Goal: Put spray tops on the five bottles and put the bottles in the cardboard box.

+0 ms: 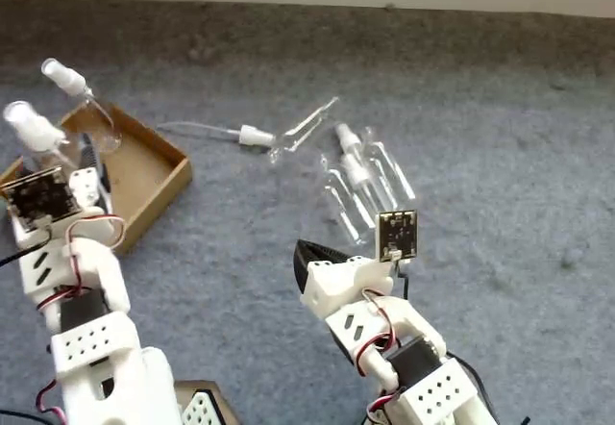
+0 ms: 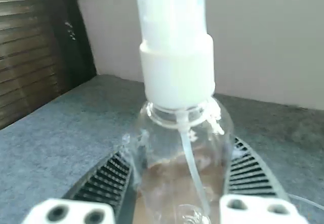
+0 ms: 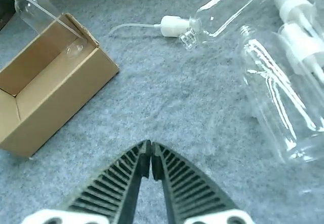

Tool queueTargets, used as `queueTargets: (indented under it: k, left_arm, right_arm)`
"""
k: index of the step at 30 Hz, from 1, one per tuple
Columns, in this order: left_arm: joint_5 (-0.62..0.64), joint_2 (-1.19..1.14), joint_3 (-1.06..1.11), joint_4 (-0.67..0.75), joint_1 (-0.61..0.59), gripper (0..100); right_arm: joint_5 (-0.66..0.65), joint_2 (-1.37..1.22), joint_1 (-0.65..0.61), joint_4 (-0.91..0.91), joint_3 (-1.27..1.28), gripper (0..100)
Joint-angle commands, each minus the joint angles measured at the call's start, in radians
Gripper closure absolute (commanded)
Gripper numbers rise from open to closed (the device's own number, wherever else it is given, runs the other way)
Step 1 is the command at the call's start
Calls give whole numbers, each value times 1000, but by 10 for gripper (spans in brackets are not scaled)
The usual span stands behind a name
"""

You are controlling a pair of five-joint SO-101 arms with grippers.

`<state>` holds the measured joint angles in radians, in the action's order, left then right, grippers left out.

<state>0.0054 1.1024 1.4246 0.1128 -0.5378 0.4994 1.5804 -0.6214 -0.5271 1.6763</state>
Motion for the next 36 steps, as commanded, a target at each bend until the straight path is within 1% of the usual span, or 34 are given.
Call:
queueTargets:
  k: [1, 4, 9, 11, 13, 18, 20, 24, 30, 36]
  left_arm:
    - [-11, 1, -79, -9, -104, 940]
    - [-11, -113, -162, -9, -134, 940]
    - [-8, -390, -289, -2, -163, 940]
    - [-8, -492, -328, 35, -163, 940]
    - [-6, -584, -344, 124, -165, 940]
    - [-6, -766, -320, 427, -163, 940]
    - [-5, -823, -329, 489, -165, 940]
    - [-5, -912, -335, 537, -160, 940]
    - [-5, -1059, -456, 542, -165, 940]
    - [-5, -1161, -506, 545, -165, 940]
  right_arm:
    - [2, 4, -12, -5, 160, 993]
    - [2, 4, -12, -7, 160, 993]
    - [2, 4, -12, -7, 160, 993]
    - [2, 4, -12, -7, 160, 993]
    - [2, 4, -12, -7, 160, 993]
    - [2, 4, -12, -7, 160, 993]
    - [2, 4, -12, -7, 160, 993]
    - [2, 4, -12, -7, 160, 993]
    - [2, 4, -12, -7, 160, 993]
    - [2, 4, -12, -7, 160, 993]
